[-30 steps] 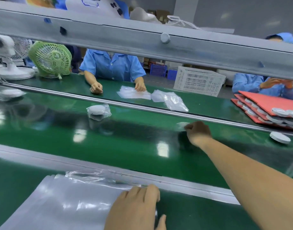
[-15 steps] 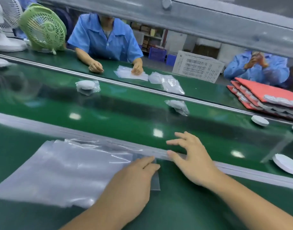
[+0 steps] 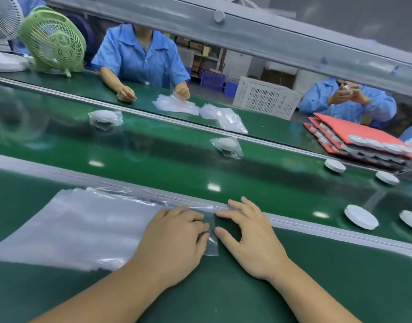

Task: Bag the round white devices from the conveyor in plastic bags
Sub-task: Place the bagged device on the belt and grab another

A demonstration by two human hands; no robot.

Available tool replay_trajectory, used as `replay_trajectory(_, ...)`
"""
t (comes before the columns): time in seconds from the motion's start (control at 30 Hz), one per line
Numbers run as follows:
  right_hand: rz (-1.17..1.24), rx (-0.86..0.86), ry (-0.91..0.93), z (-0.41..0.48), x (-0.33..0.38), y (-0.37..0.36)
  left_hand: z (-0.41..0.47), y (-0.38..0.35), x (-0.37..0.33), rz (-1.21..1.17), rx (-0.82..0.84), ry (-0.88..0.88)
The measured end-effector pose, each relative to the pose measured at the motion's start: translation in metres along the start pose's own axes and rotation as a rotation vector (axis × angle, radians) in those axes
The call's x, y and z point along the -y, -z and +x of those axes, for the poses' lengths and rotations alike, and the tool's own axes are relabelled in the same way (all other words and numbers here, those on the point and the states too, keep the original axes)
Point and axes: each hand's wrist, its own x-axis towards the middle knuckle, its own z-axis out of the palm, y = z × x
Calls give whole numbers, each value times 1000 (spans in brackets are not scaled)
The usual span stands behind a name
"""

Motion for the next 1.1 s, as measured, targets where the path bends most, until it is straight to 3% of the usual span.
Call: replay_trajectory(1.1, 125, -97, -1, 6, -7, -4, 0, -8, 6, -44, -12, 28)
